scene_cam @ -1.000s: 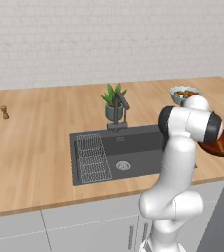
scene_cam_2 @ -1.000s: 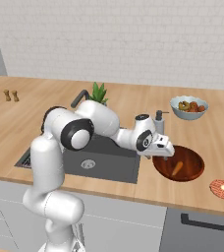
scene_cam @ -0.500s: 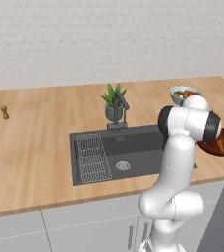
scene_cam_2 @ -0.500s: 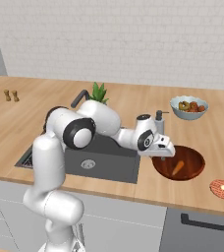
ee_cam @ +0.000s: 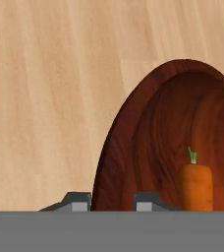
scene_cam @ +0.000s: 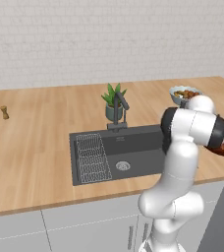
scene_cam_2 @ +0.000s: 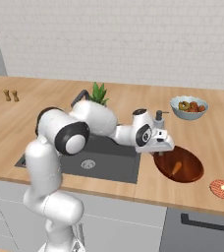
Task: Pick the carrot from the sink and place it in the bowl. Then pick the bowl and place it in the microwave. Then close the microwave door and press the start button.
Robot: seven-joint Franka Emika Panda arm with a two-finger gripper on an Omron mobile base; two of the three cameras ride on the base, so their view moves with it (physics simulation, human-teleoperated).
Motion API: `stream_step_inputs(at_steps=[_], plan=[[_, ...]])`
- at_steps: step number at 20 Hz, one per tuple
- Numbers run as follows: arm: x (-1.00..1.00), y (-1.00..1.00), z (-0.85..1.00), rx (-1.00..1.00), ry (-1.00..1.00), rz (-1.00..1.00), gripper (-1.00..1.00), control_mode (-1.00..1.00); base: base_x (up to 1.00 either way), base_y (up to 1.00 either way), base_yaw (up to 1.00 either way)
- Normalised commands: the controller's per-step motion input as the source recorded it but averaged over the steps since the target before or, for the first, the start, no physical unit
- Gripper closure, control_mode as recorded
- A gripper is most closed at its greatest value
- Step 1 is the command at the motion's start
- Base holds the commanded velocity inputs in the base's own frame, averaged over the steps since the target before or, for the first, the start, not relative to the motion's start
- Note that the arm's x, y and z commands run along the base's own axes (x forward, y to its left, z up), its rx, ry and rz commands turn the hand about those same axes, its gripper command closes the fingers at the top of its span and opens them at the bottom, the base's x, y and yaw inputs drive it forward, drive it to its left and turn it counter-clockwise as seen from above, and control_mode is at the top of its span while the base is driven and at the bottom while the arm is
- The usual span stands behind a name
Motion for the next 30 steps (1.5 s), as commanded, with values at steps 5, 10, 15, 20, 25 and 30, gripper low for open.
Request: stream_step_inputs(at_steps=[5, 10, 15, 20, 25, 30], plan=[[-0.18, 0.01, 0.59, -0.1, 0.04, 0.23, 1.0, -1.0, 0.0, 0.0, 0.0], [-0.17, 0.0, 0.48, -0.13, 0.03, 0.27, 1.0, -1.0, 0.0, 0.0, 0.0], [-0.19, 0.0, 0.89, -0.05, 0.06, 0.33, 1.0, -1.0, 0.0, 0.0, 0.0], [-0.42, 0.03, 0.96, 0.0, 0.07, 0.41, 1.0, -1.0, 0.0, 0.0, 0.0], [-0.33, 0.43, 0.68, 0.0, 0.04, 0.47, 1.0, -1.0, 0.0, 0.0, 0.0], [-0.3, 0.5, 0.5, 0.04, -0.04, 0.48, 1.0, -1.0, 0.0, 0.0, 0.0]])
